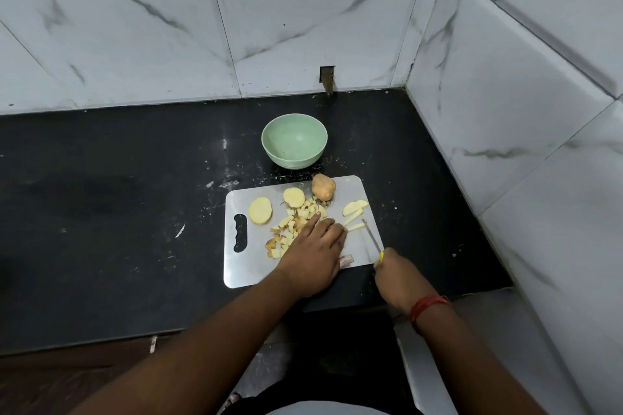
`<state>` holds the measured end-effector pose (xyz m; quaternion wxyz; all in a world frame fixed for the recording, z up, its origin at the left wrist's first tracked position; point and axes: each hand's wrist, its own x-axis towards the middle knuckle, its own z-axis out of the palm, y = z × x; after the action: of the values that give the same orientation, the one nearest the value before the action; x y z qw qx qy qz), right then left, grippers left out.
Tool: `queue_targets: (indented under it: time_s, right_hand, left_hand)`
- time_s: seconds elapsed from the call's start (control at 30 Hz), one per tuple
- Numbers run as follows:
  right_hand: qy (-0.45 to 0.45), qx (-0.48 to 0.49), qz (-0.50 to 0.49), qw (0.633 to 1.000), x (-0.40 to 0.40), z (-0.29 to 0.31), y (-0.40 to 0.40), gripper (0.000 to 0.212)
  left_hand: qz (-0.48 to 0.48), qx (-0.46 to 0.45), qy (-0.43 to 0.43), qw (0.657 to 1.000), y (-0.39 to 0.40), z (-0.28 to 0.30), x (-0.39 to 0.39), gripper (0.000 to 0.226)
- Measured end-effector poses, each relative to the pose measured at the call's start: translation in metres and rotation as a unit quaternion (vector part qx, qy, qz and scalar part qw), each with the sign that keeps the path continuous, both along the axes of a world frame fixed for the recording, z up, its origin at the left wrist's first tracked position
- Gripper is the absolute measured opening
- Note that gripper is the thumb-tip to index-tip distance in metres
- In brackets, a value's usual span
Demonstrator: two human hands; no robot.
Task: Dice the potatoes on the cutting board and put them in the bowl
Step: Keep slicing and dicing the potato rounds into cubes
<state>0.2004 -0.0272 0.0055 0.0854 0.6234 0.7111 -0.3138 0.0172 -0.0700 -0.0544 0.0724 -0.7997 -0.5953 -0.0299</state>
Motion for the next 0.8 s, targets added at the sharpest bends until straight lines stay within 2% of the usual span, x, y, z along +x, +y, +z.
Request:
queue_targets:
  time_s: [0.13,0.4,0.57,0.8]
  right_hand:
    - [-0.012,-0.002,0.001,1.0,-0.001,-0.005,-0.002,0.019]
    - [-0.052,-0.012,0.019,0.998,-0.01,-0.01,-0.002,0.035]
    - [-0.044,-0.017,-0.002,0.999,-0.002,-0.01,-0.008,0.024]
    - [-0.027,-0.028,-0.003,0.999,0.009,-0.005,-0.017,0.018]
  left_hand:
    - [0.003,-0.01,-0.009,1.0,0.001,-0.001,0.001,0.063]
    - [0.006,-0.013,0.024,1.0,0.003,0.006,0.014,0.066]
    - [0.014,-0.014,0.052,0.998,0.004,0.011,0.018,0.062]
    - [0.012,-0.028,0.062,0.998,0.007,0.016,0.019,0.06]
